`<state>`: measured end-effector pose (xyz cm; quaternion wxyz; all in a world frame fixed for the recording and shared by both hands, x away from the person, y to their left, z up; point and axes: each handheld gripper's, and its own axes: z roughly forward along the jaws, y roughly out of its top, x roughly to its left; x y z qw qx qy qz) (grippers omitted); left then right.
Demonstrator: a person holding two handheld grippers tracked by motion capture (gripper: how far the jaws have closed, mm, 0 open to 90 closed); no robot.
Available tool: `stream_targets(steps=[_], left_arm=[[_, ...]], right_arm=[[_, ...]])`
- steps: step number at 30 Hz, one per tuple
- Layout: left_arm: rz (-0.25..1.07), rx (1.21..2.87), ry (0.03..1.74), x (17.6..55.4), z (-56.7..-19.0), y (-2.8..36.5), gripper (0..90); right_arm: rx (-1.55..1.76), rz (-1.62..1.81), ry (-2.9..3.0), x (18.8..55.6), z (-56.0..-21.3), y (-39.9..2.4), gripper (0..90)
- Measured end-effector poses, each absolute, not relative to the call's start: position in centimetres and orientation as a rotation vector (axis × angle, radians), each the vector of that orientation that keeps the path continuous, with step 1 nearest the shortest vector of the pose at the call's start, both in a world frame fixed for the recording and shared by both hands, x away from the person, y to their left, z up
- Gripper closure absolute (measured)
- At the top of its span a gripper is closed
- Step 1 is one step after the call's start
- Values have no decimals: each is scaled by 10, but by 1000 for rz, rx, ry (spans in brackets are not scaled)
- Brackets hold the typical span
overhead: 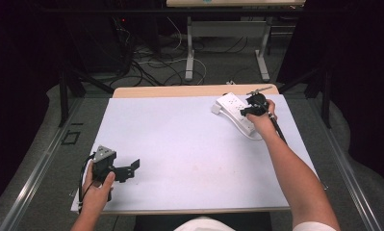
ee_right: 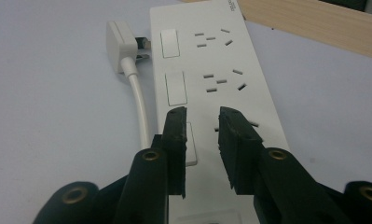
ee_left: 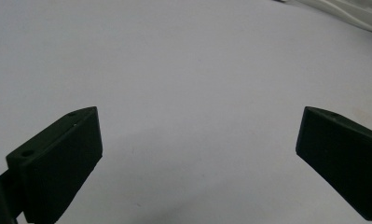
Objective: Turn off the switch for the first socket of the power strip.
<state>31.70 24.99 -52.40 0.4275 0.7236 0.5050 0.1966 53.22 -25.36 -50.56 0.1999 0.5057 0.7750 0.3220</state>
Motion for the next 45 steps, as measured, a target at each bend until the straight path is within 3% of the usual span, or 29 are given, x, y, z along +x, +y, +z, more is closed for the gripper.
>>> stream_targets(steps=[14,45], left_arm=[[492,1806,1260,317,-524,249,1],[476,1819,1266,321,-525,246,2]], right_arm=[[1395,927,2233,521,-495,-254,520],[1261,976,2305,479,-468,-251,340]])
